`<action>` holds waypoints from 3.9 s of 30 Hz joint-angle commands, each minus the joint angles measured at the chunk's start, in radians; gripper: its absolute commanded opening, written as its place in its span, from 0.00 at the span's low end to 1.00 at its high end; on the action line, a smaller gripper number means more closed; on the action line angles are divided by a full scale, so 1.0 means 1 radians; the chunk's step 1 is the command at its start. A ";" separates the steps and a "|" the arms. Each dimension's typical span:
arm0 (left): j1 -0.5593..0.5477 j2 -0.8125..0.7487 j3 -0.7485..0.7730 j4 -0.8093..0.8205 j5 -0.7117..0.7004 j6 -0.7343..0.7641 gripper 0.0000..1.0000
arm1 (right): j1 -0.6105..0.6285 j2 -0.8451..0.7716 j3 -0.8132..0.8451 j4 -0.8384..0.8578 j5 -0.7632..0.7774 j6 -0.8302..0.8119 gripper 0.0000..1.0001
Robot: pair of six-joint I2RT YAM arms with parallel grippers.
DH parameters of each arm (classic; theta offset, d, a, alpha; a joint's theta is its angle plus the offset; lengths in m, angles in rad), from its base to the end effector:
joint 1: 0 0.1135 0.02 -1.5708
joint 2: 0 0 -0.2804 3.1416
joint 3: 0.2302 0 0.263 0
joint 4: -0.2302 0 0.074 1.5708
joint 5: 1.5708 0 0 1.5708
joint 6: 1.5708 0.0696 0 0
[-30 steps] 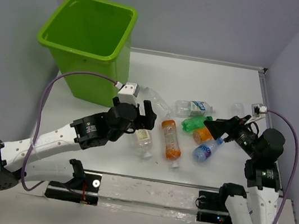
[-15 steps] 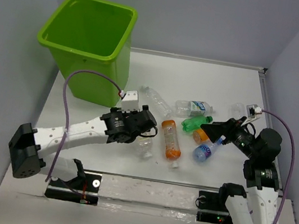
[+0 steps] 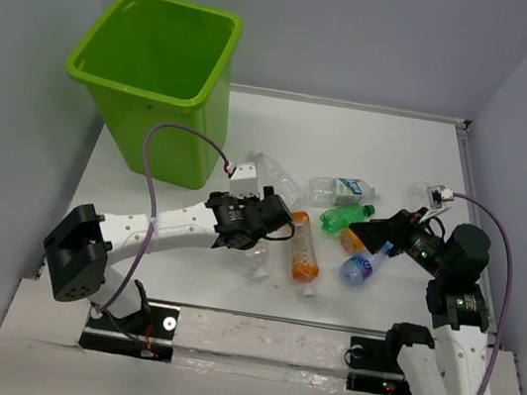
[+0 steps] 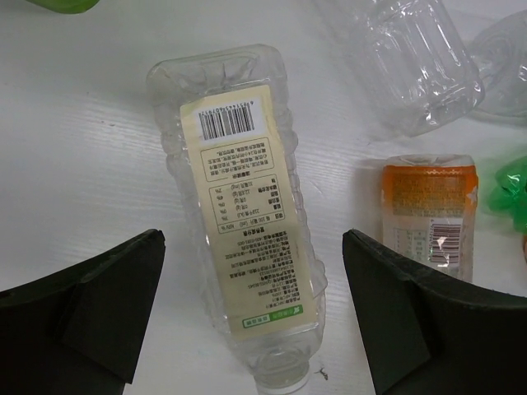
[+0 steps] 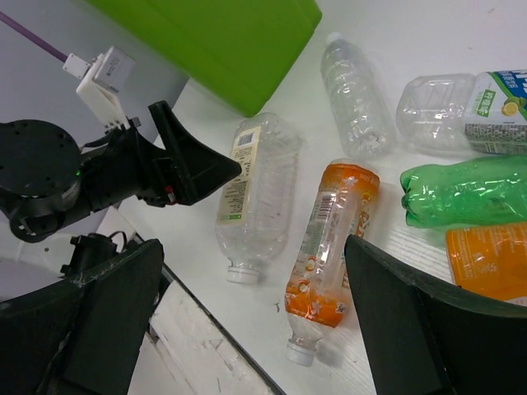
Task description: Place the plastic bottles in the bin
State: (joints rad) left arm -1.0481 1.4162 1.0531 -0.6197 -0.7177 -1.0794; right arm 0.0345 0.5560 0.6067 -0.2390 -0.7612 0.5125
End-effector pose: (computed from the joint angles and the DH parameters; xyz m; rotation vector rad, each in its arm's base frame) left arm 0.1932 -0.2437 0.2505 -0.2894 2.2361 -0.1849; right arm 0.1550 0.0534 0.3111 -0.1474 1.8222 1.0565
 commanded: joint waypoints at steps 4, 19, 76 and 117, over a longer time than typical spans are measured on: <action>0.028 0.101 -0.076 0.136 0.000 0.010 0.99 | 0.008 0.002 -0.002 0.026 -0.029 -0.003 0.96; 0.045 -0.124 -0.173 0.212 -0.045 0.055 0.50 | 0.269 0.123 -0.045 0.004 0.302 -0.015 0.95; 0.777 -0.308 0.558 0.577 0.381 0.644 0.99 | 1.002 0.533 0.523 -0.051 1.017 -0.107 0.40; 0.647 -0.993 -0.713 0.538 1.097 0.211 0.99 | 0.871 1.849 2.090 0.724 0.732 -0.614 1.00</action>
State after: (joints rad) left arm -0.3367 0.3397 0.2775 -0.1913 0.4149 -0.8597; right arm 0.8986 2.5187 2.6751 0.4446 0.0471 -0.1410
